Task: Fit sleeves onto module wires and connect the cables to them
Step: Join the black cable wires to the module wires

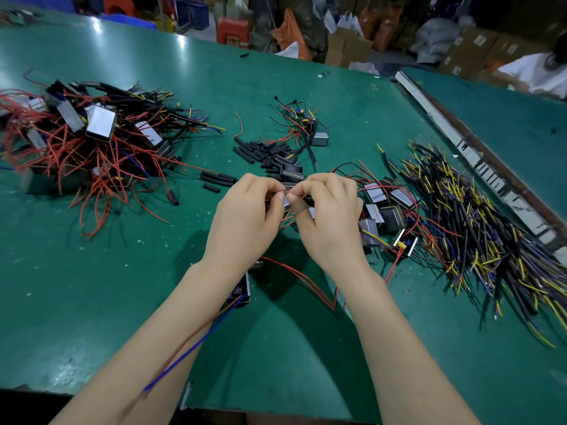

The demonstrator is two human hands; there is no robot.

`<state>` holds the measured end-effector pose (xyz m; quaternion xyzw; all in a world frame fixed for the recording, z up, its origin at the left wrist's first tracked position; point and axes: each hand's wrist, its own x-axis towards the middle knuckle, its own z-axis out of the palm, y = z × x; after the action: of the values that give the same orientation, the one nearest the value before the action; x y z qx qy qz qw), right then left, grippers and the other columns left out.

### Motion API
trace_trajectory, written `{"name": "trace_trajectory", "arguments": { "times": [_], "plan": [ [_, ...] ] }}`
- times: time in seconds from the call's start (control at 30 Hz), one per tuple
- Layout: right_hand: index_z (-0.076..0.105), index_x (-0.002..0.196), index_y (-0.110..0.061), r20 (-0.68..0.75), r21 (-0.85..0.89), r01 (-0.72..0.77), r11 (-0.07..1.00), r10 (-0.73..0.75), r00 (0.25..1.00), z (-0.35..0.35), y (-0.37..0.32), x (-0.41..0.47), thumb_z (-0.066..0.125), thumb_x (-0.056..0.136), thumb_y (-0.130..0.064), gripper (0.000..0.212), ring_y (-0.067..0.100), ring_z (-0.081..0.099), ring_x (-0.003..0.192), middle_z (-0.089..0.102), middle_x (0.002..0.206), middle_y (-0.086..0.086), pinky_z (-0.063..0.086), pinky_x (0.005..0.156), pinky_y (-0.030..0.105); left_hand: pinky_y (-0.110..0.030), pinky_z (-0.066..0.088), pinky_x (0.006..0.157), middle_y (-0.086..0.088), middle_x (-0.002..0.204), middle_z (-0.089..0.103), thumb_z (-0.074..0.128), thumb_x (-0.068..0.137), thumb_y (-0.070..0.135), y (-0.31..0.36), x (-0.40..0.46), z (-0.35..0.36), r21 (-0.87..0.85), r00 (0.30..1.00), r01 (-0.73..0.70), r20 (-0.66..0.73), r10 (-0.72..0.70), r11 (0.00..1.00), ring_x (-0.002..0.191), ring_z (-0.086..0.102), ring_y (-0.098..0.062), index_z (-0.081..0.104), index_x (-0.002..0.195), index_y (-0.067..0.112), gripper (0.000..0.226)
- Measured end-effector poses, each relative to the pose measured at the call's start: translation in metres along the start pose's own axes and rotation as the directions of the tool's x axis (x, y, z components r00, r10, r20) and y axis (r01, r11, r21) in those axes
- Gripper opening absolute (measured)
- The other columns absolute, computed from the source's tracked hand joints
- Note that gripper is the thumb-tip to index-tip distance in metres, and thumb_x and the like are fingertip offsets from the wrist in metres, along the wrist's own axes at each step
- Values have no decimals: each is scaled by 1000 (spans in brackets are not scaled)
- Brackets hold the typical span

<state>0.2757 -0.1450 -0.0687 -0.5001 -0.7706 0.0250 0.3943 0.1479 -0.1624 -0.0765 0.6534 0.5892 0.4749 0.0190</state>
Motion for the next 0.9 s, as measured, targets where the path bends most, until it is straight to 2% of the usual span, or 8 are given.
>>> {"name": "trace_trajectory", "arguments": {
  "times": [0.13, 0.3, 0.43, 0.53, 0.63, 0.73, 0.8, 0.9],
  "plan": [
    [70, 93, -12, -77, -13, 45, 999, -46, 996, 2, -5, -2, 63, 88, -25, 16, 18, 38, 106, 63, 105, 4, 19, 74, 27, -28, 40, 72, -4, 94, 62, 58, 89, 11, 1, -1, 4, -46, 998, 45, -42, -47, 998, 78, 51, -16, 65, 94, 7, 9],
    [70, 90, -14, -174, -6, 27, 1000, -28, 984, 4, -10, -6, 64, 89, -26, 13, 16, 41, 102, 64, 103, 2, 30, 76, 34, -21, 37, 73, 8, 91, 55, 58, 91, 11, 5, -2, 4, -172, 990, 96, -86, -112, 980, 74, 41, -3, 65, 95, 10, 8],
    [70, 89, -16, -236, -1, -5, 1000, 5, 972, 5, -11, -6, 66, 87, -25, 10, 14, 45, 98, 65, 100, -2, 28, 75, 32, -16, 40, 74, 11, 89, 60, 57, 92, 13, 8, 0, 0, -341, 992, 119, -8, -130, 932, 77, 51, -2, 63, 94, 22, 11],
    [70, 89, -20, -187, 85, -44, 995, 59, 981, 3, -10, -4, 65, 86, -28, 10, 11, 44, 101, 63, 101, -6, 26, 77, 32, -17, 42, 77, 13, 88, 62, 57, 93, 13, 9, 2, -2, -447, 983, 182, 68, -170, 876, 80, 55, -1, 57, 89, 36, 23],
    [70, 90, -24, -92, 198, -96, 975, 116, 989, 0, -9, -1, 64, 88, -32, 10, 11, 43, 105, 56, 98, -14, 28, 78, 34, -20, 45, 81, 13, 89, 63, 59, 92, 8, 8, 4, -4, -514, 982, 187, 73, -175, 837, 82, 58, -2, 59, 88, 34, 26],
    [66, 87, -29, 29, 306, -146, 941, 144, 989, -6, -7, 3, 67, 89, -28, 2, 21, 47, 109, 55, 96, -15, 35, 91, 43, -18, 44, 78, 13, 87, 63, 60, 90, 6, 5, 4, -6, -494, 989, 146, 56, -136, 857, 79, 56, 0, 59, 88, 34, 28],
    [64, 88, -30, 98, 345, -153, 926, 127, 987, -9, -5, 5, 66, 89, -26, 5, 25, 48, 111, 57, 97, -12, 33, 97, 39, -17, 43, 77, 11, 88, 62, 61, 89, 7, 4, 5, -7, -469, 994, 110, 43, -102, 876, 80, 55, -2, 59, 87, 35, 28],
    [71, 101, -21, 125, 355, -103, 929, 62, 990, -12, -2, 7, 65, 91, -22, 12, 24, 49, 109, 60, 101, -7, 33, 95, 31, -20, 44, 80, 1, 91, 64, 62, 89, 5, 2, 5, -7, -462, 997, 80, 27, -76, 883, 84, 57, -11, 60, 88, 31, 26]
  ]
}}
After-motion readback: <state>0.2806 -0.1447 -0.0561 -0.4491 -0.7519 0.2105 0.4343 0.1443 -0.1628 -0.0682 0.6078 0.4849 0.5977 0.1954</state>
